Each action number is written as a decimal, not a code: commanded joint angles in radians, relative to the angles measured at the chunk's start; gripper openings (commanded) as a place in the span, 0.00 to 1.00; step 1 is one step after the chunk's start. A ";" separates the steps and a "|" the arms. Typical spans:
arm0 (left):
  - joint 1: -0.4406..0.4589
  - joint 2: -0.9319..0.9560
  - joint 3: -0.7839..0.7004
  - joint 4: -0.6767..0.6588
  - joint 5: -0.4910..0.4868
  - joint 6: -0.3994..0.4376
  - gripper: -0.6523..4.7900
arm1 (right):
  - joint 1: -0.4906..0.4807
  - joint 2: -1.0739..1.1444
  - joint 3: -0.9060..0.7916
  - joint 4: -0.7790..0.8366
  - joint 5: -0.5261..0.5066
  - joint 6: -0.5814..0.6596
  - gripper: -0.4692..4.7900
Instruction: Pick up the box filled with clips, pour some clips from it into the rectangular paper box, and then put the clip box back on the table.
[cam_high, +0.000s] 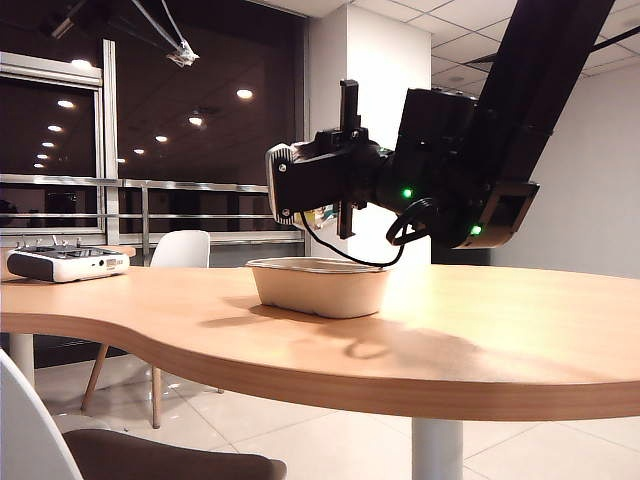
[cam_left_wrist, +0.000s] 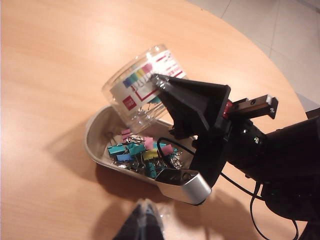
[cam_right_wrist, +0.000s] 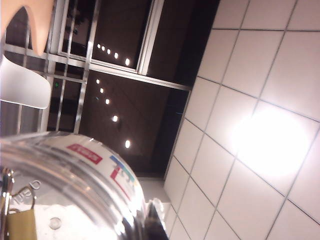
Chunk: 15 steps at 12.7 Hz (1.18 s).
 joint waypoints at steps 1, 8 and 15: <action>0.000 -0.004 0.002 0.008 0.005 0.001 0.11 | 0.006 -0.010 0.002 0.027 0.005 0.073 0.08; 0.000 -0.004 0.002 0.007 0.005 0.001 0.11 | 0.006 0.021 0.004 0.029 0.018 -0.009 0.08; 0.000 -0.004 0.002 0.007 0.005 0.001 0.11 | 0.001 0.000 0.010 0.026 0.090 0.282 0.08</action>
